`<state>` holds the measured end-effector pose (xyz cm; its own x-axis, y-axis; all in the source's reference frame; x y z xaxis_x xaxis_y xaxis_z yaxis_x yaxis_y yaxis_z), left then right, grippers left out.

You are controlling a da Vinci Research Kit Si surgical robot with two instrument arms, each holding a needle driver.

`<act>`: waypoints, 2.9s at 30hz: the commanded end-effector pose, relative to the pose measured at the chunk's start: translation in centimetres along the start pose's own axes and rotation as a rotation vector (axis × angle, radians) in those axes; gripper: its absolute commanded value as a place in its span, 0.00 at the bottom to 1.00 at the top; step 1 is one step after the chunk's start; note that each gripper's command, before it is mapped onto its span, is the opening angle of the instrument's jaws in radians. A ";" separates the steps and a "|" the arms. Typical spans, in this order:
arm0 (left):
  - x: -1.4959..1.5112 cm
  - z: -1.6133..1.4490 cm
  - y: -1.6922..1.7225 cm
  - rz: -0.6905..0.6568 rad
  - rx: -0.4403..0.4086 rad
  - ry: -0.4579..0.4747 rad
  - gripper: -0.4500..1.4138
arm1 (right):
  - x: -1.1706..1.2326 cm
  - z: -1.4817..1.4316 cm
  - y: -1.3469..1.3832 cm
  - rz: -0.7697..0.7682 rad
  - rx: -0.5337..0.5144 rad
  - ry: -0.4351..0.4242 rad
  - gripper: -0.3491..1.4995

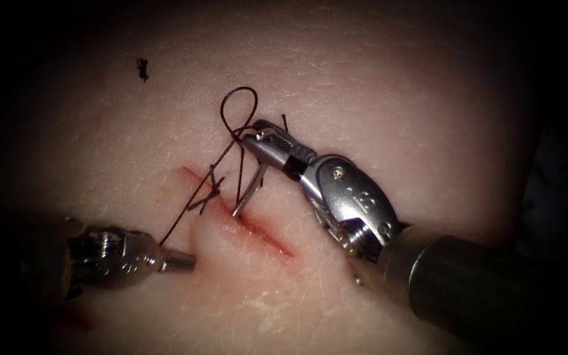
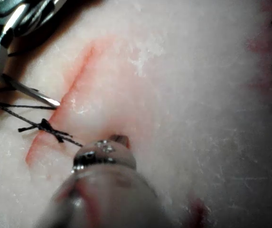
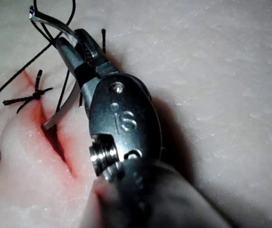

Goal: Wound Closure

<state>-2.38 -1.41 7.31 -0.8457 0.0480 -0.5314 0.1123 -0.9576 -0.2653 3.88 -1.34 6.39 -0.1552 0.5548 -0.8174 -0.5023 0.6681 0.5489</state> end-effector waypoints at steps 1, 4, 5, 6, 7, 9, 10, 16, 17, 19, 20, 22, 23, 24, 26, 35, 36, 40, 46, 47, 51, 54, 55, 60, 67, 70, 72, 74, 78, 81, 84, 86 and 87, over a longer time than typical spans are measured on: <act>0.00 0.11 0.04 -0.001 -0.002 0.006 0.00 | -0.10 0.06 -0.04 0.015 0.004 -0.001 0.00; -0.01 0.11 0.03 -0.007 0.000 0.008 0.00 | -0.10 0.06 -0.02 0.045 0.007 0.002 0.00; -0.01 0.11 0.03 -0.007 0.000 0.008 0.00 | -0.10 0.06 -0.02 0.056 0.008 0.001 0.00; -0.01 0.11 0.03 -0.007 0.000 0.008 0.00 | -0.10 0.06 -0.02 0.056 0.008 -0.001 0.00; 0.00 0.11 0.04 -0.008 0.000 0.008 0.00 | -0.12 0.07 -0.04 0.071 0.010 -0.006 0.00; 0.00 0.10 0.05 -0.009 0.003 0.010 0.00 | -0.17 0.07 -0.06 0.107 0.014 -0.020 0.00; 0.00 0.10 0.05 -0.009 0.003 0.010 0.00 | -0.18 0.07 -0.06 0.124 0.015 -0.020 0.00; -0.01 0.11 0.05 -0.020 0.006 0.015 0.00 | -0.21 0.06 -0.07 0.256 -0.046 -0.031 0.00; -0.01 0.10 0.05 -0.020 0.006 0.015 0.00 | -0.20 0.04 -0.08 0.326 -0.073 -0.029 0.00; -0.02 0.10 0.05 -0.019 0.006 0.015 0.00 | -0.18 0.03 -0.08 0.390 -0.098 -0.019 0.00; -0.02 0.10 0.05 -0.020 0.007 0.017 0.00 | -0.16 0.02 -0.08 0.396 -0.103 -0.014 0.00; -0.02 0.10 0.05 -0.026 0.007 0.018 0.00 | -0.12 0.01 -0.07 0.406 -0.108 -0.003 0.00; -0.02 0.09 0.05 -0.026 0.009 0.020 0.00 | -0.11 0.01 -0.06 0.414 -0.109 -0.001 0.00; -0.02 0.09 0.05 -0.026 0.009 0.020 0.00 | -0.08 0.01 -0.06 0.422 -0.110 0.002 0.00; -0.02 0.09 0.05 -0.026 0.009 0.020 0.00 | -0.06 0.02 -0.05 0.436 -0.114 0.002 0.00; -0.02 0.10 0.05 -0.028 0.011 0.022 0.00 | -0.19 0.09 -0.16 0.533 -0.068 -0.024 0.00; -0.02 0.10 0.04 -0.028 0.011 0.022 0.00 | -0.21 0.10 -0.18 0.543 -0.056 -0.029 0.00; -0.04 0.11 0.02 -0.028 0.011 0.022 0.00 | -0.28 0.15 -0.26 0.606 -0.018 -0.045 0.00; -0.08 0.10 0.01 -0.025 0.007 0.025 0.00 | -0.30 0.12 -0.34 0.703 0.028 -0.057 0.00; -0.09 0.10 0.01 -0.024 0.006 0.025 0.00 | -0.30 0.12 -0.35 0.715 0.036 -0.061 0.00; -0.12 0.09 0.01 -0.022 0.010 0.022 0.00 | -0.32 0.12 -0.48 0.749 0.078 -0.065 0.00; -0.13 0.09 0.00 -0.022 0.010 0.022 0.00 | -0.34 0.14 -0.59 0.783 0.109 -0.070 0.00; -0.13 0.09 0.00 -0.023 0.010 0.022 0.00 | -0.35 0.15 -0.62 0.782 0.117 -0.071 0.00; -0.12 0.10 -0.02 -0.024 0.010 0.022 0.00 | -0.31 0.13 -0.76 0.790 0.145 -0.065 0.00; -0.08 0.12 -0.05 -0.029 0.011 0.021 0.00 | -0.27 0.08 -0.90 0.796 0.158 -0.068 0.00; -0.08 0.11 -0.06 -0.030 0.012 0.019 0.00 | -0.26 0.07 -0.91 0.797 0.160 -0.069 0.00; -0.08 0.11 -0.06 -0.030 0.013 0.019 0.00 | -0.26 0.07 -0.92 0.802 0.161 -0.069 0.00; -0.07 0.12 -0.06 -0.031 0.013 0.019 0.00 | -0.29 0.07 -0.94 0.812 0.164 -0.067 0.00; -0.06 0.13 -0.07 -0.032 0.013 0.019 0.00 | -0.31 0.07 -1.00 0.833 0.178 -0.056 0.00; -0.05 0.13 -0.07 -0.039 0.014 0.019 0.00 | -0.29 0.06 -1.05 0.847 0.186 -0.044 0.00; -0.05 0.13 -0.07 -0.039 0.014 0.019 0.00 | -0.26 0.06 -1.09 0.861 0.206 -0.028 0.00; -0.05 0.13 -0.07 -0.039 0.014 0.019 0.00 | -0.26 0.06 -1.11 0.873 0.220 -0.020 0.00; -0.05 0.14 -0.07 -0.039 0.014 0.019 0.00 | -0.26 0.06 -1.11 0.886 0.225 -0.019 0.00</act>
<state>-2.37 -1.31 7.39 -0.8398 0.0900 -0.5353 0.0707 -0.9596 -0.2722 4.45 -2.15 5.94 -0.3923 0.9162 -0.0812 -0.0304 0.0753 0.9967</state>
